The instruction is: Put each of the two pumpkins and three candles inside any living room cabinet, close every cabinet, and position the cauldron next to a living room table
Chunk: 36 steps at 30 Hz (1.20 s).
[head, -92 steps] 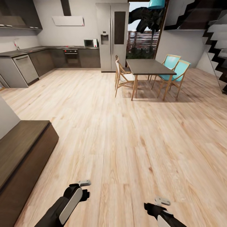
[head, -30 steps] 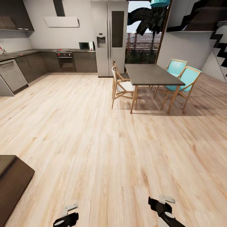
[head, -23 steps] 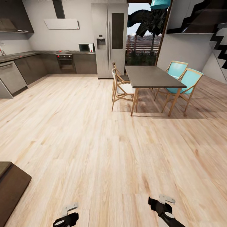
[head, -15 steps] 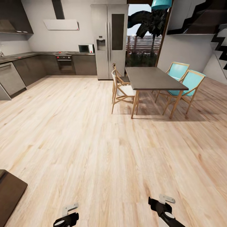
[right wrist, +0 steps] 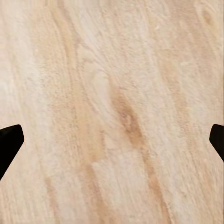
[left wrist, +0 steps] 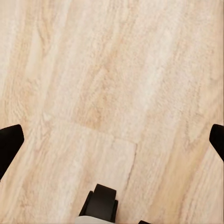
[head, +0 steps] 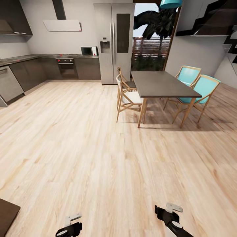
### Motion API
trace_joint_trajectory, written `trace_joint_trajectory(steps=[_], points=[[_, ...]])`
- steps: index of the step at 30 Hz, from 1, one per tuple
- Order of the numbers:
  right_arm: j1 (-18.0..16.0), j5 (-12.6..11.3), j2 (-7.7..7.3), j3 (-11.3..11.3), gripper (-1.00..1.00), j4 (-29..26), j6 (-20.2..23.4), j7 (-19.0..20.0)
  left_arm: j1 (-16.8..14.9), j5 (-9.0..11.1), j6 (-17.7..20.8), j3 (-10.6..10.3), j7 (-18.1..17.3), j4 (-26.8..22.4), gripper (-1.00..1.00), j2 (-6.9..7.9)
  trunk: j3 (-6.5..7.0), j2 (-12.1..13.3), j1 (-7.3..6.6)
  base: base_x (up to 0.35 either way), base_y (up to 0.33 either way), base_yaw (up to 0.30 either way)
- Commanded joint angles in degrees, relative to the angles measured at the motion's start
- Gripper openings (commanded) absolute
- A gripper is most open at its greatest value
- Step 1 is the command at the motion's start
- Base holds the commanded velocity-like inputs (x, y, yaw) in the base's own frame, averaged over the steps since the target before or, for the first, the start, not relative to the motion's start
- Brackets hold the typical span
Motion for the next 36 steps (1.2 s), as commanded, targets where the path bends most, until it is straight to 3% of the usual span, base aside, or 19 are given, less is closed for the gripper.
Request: trace_joint_trajectory(steps=[1, 22, 28, 36], points=[[-0.04, -0.60, -0.04, 0.49, 1.00, -0.07, -0.25, -0.30, -0.02, 0.40, 0.13, -0.49, 0.43, -0.13, 1.00, 0.06, -0.05, -0.02, 0.03, 0.330, 0.000, 0.000], [-0.09, -0.54, 0.00, 0.49, 1.00, -0.07, -0.18, -0.30, 0.05, 0.32, -0.18, -0.57, 0.43, -0.12, 1.00, -0.08, -0.05, -0.02, 0.03, 0.331, 0.000, -0.007], [-0.06, -0.54, -0.03, 0.49, 1.00, -0.07, -0.18, -0.30, 0.13, 0.31, -0.92, -0.64, 0.43, -0.12, 1.00, -0.11, -0.05, -0.02, 0.03, 0.317, 0.000, -0.208], [-0.05, -0.54, -0.03, 0.49, 1.00, -0.07, -0.18, -0.30, 0.16, 0.34, -1.01, -0.66, 0.43, -0.12, 1.00, -0.11, -0.05, -0.02, 0.03, 0.040, 0.000, -0.273]])
